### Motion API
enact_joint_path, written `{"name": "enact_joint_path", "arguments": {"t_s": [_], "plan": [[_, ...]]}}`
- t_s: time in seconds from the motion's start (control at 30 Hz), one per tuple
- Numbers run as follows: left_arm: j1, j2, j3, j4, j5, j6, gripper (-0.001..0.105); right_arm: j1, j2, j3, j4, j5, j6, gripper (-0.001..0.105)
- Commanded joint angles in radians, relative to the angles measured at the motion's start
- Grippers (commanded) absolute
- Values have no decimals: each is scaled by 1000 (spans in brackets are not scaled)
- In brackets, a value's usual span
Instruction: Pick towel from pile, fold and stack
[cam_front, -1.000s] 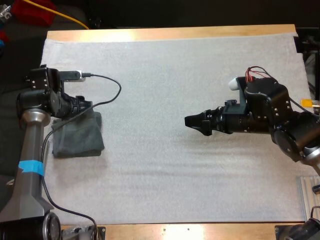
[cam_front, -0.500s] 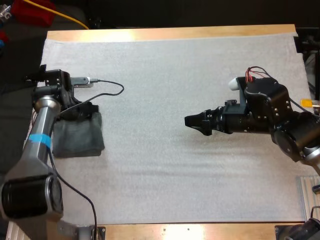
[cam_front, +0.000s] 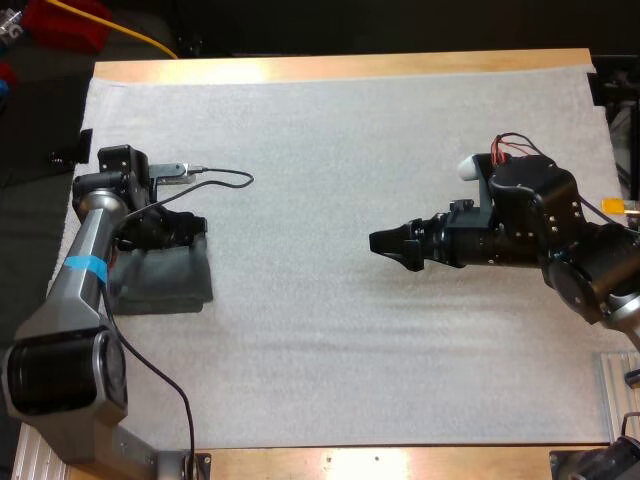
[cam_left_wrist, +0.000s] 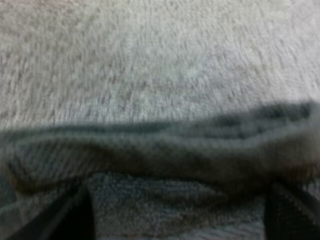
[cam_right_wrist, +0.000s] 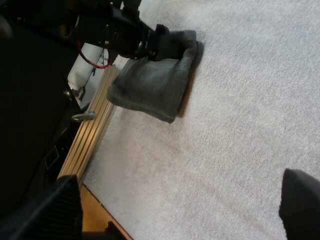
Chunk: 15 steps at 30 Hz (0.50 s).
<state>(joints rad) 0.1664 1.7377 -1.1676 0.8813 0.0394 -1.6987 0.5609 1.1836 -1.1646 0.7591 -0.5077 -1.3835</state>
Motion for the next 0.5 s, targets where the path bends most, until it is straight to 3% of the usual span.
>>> {"name": "enact_joint_path", "arguments": {"t_s": [0.0, 0.33, 0.47], "plan": [[0, -42, -2, 12, 11, -9, 69, 1, -11, -6, -8, -14, -3, 78], [0, -280, -2, 115, 13, -9, 69, 1, -11, -6, -8, -14, -3, 78], [0, -367, -2, 148, 57, -9, 69, 1, -11, -6, -8, -2, -9, 78]]}}
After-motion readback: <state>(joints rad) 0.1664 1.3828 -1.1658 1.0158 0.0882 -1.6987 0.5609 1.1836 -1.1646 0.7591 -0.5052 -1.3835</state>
